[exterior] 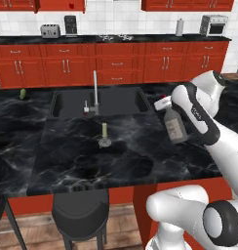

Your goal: Open the cabinet directly in front. Then move the liquor and the mug to the dining counter with the candle on it.

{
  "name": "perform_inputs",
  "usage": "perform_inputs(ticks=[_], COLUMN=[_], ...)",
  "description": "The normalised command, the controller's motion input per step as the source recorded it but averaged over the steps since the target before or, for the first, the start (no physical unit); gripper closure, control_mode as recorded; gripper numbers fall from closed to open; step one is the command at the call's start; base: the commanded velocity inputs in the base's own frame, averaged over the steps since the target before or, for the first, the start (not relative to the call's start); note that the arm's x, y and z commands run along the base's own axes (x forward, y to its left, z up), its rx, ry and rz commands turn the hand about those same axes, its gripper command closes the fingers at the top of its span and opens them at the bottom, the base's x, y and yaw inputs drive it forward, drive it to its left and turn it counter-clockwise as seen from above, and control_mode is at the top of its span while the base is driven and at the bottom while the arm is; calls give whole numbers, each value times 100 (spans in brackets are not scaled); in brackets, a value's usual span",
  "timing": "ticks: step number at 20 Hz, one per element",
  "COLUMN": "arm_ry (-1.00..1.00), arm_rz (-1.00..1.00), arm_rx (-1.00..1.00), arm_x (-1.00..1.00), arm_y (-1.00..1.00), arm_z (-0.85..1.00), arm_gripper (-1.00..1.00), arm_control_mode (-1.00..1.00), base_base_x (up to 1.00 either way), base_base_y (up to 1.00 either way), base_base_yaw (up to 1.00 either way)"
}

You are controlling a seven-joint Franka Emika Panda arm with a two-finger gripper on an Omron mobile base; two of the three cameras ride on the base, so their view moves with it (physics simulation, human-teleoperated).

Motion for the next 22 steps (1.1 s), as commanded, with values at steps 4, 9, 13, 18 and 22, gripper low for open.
perform_inputs(ticks=[4, 9, 13, 18, 22], arm_ry=[-1, -34, -51, -35, -14], arm_rz=[6, 4, 0, 0, 0], arm_rx=[-1, 0, 1, 14, 17], arm_x=[48, -3, -30, -12, -1], arm_y=[10, 0, 0, 0, 0], arm_z=[-50, -31, -10, -7, -1], arm_gripper=[100, 100, 100, 100, 100], arm_control_mode=[-100, -100, -100, -100, -100], base_base_x=[0, 0, 0, 0, 0], base_base_y=[0, 0, 0, 0, 0], base_base_yaw=[0, 0, 0, 0, 0])
